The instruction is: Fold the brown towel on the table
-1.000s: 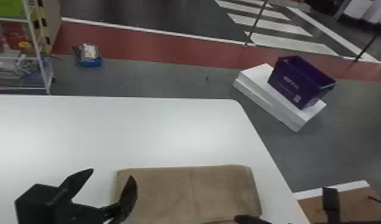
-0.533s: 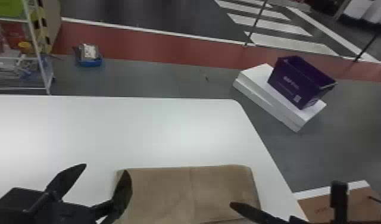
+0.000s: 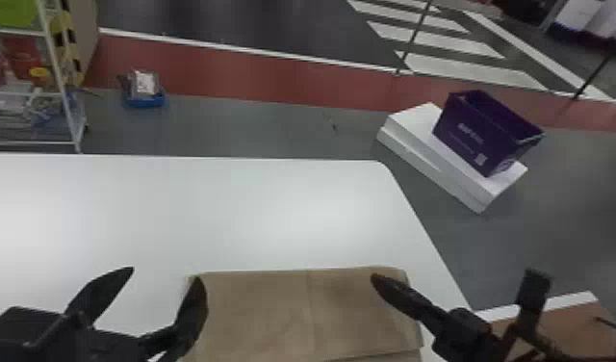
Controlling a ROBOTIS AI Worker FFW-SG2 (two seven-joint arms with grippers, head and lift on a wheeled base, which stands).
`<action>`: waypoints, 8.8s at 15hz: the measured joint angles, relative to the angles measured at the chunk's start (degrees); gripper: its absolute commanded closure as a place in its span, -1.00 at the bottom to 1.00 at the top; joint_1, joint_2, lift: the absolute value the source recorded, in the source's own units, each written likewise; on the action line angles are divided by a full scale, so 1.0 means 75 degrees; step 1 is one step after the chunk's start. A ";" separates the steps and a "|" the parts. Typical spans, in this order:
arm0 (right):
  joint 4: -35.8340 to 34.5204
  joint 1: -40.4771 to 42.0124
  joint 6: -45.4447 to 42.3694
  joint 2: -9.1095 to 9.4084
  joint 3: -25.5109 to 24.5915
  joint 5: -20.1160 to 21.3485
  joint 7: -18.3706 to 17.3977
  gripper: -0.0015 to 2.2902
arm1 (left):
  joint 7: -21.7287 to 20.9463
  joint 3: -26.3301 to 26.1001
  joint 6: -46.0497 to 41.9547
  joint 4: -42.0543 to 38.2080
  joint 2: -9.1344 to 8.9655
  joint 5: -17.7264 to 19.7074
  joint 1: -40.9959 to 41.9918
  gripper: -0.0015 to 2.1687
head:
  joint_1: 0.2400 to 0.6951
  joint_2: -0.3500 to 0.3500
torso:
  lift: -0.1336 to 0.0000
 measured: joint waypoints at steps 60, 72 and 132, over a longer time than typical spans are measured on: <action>-0.0825 0.1501 -0.4068 -0.3042 0.1780 0.4776 0.2726 -0.28 | 0.0034 -0.0044 0.1464 0.0872 -0.0087 0.0260 -0.0178 -0.45 | 1.00 -1.00 | -0.85; -0.0592 0.1359 -0.4469 -0.4041 0.1944 0.6007 0.3035 -0.28 | 0.0176 -0.0161 0.1977 0.0524 -0.0082 0.0096 -0.0140 -0.45 | 1.00 -1.00 | -0.85; -0.1538 0.0910 -0.2244 -0.3970 0.2607 0.6447 0.3923 0.45 | 0.0041 -0.0211 0.1907 0.0157 0.0035 0.0002 0.0121 -0.45 | 1.00 -1.00 | -0.85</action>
